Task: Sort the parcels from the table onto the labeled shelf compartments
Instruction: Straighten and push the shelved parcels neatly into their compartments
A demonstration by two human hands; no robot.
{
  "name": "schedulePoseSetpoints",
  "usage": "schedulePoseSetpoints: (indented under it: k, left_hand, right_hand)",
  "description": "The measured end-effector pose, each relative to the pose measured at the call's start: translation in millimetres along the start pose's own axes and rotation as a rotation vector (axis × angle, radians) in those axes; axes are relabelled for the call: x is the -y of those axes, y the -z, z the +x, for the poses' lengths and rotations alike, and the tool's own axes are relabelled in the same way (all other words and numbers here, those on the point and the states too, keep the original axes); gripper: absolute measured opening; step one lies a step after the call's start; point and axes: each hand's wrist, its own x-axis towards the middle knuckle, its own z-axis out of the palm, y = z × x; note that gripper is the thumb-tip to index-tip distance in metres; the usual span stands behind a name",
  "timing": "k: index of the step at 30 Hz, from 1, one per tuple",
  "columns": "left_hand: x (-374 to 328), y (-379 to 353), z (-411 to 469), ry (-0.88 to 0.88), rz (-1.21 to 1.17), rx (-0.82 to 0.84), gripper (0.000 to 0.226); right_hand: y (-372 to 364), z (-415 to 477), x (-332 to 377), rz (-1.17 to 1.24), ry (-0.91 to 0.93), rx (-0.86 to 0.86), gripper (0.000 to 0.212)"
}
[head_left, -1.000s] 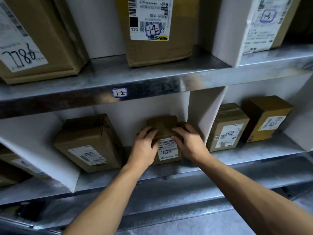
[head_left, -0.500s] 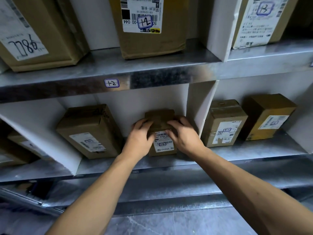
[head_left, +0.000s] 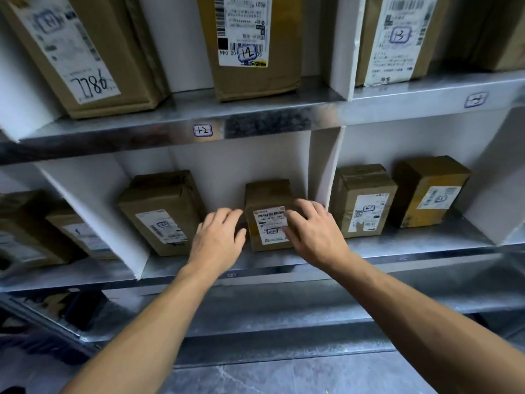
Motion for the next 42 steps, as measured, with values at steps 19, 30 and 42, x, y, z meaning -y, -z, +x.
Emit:
schedulePoseSetpoints:
  k: [19, 30, 42]
  left_hand:
    - [-102.7, 11.9, -47.0, -0.162, -0.113, 0.145, 0.049]
    - [-201.0, -29.3, 26.2, -0.288, -0.231, 0.13, 0.051]
    - [-238.9, -87.1, 115.9, 0.006, -0.23, 0.202, 0.059]
  right_hand:
    - [73.1, -109.9, -23.6, -0.156, -0.263, 0.206, 0.042]
    - [88.4, -73.8, -139.2, -0.127, -0.319, 0.116, 0.039]
    - [60.9, 4.1, -228.5, 0.229, -0.207, 0.181, 0.046]
